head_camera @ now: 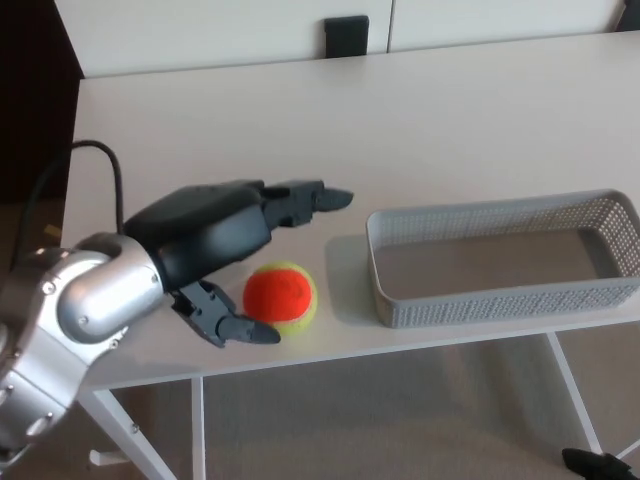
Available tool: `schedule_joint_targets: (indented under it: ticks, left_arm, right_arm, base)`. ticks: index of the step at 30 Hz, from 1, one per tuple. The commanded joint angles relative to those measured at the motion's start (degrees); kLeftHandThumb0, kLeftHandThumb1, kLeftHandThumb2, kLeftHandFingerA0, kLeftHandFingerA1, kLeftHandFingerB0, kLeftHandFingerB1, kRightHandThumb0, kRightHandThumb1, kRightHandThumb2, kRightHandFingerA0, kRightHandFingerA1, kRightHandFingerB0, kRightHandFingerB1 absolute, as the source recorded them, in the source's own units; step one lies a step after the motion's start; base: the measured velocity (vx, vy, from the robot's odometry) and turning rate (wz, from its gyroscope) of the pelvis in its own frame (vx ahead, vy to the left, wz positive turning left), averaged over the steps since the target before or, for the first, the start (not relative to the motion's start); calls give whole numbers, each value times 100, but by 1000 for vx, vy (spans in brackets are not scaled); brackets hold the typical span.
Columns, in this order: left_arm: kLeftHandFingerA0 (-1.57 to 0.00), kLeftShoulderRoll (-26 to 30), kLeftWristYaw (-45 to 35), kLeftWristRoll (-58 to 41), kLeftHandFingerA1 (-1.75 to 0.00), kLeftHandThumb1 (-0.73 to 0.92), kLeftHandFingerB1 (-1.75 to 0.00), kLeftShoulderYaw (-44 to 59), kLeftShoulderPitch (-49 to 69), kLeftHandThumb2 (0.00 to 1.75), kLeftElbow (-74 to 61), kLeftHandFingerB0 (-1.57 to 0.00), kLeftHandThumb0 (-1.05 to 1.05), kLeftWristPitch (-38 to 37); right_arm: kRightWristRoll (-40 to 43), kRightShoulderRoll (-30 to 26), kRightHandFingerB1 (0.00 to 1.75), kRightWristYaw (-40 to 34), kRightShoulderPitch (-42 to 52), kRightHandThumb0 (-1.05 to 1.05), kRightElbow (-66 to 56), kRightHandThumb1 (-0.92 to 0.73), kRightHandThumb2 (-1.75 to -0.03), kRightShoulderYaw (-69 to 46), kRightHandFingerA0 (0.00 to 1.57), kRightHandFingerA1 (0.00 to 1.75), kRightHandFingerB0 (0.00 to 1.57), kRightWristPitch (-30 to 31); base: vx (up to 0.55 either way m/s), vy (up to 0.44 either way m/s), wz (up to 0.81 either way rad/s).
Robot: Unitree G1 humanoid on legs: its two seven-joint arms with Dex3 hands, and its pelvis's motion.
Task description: The robot walk towards a table in front and uses its left hand to pickup a tennis ball on the left side and put it in a container on the right hand side
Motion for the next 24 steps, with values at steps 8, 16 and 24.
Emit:
schedule_joint_targets:
  ticks: [8,16,24]
  left_arm:
    - [0,-249,13,2384,-26,30,-21,-1001,-433,69,871,0,-43,586]
    - [-13,-511,520,2829,-30,45,-24,-1072,-331,56,1188,-9,-43,431]
    - [-17,-814,982,3170,-36,43,-32,-1074,-130,63,1412,-11,-47,182]
  right_arm:
    - [-106,-222,41,-55,-35,-24,-128,-62,-58,81,58,51,39,237]
    - [-146,-254,43,-30,-77,-24,-207,-62,-58,139,57,53,41,197]
    - [-230,-285,43,0,-30,-26,-297,-63,-58,234,56,53,42,208]
  base:
    - [0,0,0]
    - [0,0,0]
    - [0,0,0]
